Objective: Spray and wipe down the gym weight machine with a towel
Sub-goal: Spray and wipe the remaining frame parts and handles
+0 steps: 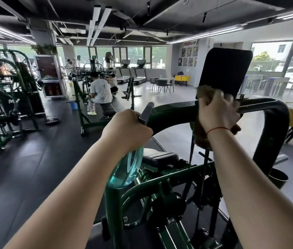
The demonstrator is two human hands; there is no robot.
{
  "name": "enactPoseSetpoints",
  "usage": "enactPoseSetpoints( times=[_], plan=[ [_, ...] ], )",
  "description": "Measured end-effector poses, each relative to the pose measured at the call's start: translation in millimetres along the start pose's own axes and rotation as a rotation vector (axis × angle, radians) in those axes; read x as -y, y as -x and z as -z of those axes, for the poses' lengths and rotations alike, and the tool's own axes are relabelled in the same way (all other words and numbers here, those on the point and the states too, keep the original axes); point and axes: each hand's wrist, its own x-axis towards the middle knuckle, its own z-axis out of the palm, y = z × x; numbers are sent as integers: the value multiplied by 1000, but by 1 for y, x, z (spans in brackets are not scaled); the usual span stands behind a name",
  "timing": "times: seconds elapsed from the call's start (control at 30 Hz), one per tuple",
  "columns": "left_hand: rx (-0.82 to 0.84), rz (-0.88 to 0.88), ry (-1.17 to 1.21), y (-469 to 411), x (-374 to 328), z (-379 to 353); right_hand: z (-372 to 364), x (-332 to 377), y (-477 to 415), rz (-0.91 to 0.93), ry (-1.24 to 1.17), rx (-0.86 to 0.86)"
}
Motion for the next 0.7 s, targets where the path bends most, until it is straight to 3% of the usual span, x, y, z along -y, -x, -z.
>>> enactPoseSetpoints(
  times=[0.1,0.23,0.47,0.7],
  plan=[
    [-10,27,69,-2,5,1,4,31,26,333,91,101],
    [-1,58,176,-3,17,1,12,62,18,558,236,280],
    [-4,61,253,1,19,3,-14,101,-41,528,395,611],
    [-43,45,207,1,22,0,-58,130,-68,308,440,1029]
  ],
)
